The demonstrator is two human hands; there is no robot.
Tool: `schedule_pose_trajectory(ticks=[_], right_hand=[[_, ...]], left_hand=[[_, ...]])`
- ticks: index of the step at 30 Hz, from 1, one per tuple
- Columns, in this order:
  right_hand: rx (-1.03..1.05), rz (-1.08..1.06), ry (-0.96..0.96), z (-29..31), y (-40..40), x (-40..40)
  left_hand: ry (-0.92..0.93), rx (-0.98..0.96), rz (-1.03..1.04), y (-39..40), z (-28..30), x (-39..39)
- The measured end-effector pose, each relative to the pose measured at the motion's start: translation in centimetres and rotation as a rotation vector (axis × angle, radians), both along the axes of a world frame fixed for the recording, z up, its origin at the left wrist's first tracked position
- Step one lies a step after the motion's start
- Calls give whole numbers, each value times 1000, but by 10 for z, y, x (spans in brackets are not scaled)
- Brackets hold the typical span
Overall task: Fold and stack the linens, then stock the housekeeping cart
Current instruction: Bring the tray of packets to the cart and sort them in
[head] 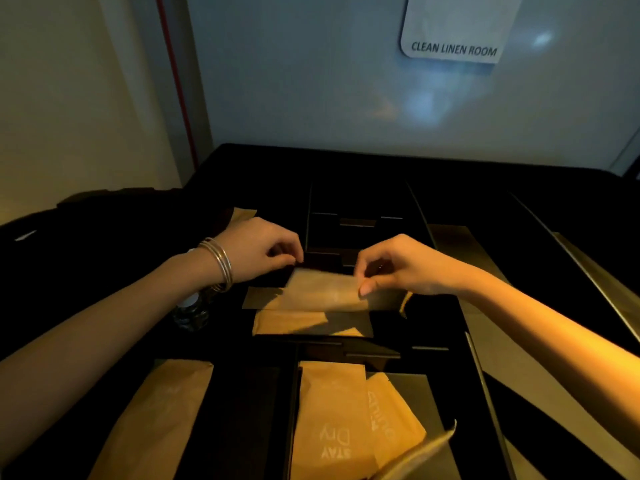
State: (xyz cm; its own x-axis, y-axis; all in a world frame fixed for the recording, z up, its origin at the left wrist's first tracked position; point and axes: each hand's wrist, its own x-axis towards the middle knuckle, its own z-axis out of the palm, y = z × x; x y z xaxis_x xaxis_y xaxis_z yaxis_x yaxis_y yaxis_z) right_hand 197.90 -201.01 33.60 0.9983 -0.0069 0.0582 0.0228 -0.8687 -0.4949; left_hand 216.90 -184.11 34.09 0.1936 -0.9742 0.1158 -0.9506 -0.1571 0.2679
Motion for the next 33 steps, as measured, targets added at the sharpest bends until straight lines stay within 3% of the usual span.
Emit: schedule_pose_trajectory(ticks=[4,7,10,15,18,21,27,33], right_hand=[[397,-206,-218,13,-1,10],[690,-346,-273,26,-2,34],[805,-399,-277,44,0,73],[784,-466,-229,55,10,161],[683,-523,-66,35,23,214],[728,-573,140,10,39,236],[750,-728,193,-35,45,255],[883,-759,230,-28,50,253]], left_hand=[[71,-27,7,-1,0,-5],[-59,-56,120,1,7,4],[-202,-136,282,13,19,16],[-388,-370,410,47,34,26],[-373,-291,403,69,28,38],[-400,-271,255,90,13,43],[-409,-338,226,102,-6,43],[-466,-259,202,95,-12,45]])
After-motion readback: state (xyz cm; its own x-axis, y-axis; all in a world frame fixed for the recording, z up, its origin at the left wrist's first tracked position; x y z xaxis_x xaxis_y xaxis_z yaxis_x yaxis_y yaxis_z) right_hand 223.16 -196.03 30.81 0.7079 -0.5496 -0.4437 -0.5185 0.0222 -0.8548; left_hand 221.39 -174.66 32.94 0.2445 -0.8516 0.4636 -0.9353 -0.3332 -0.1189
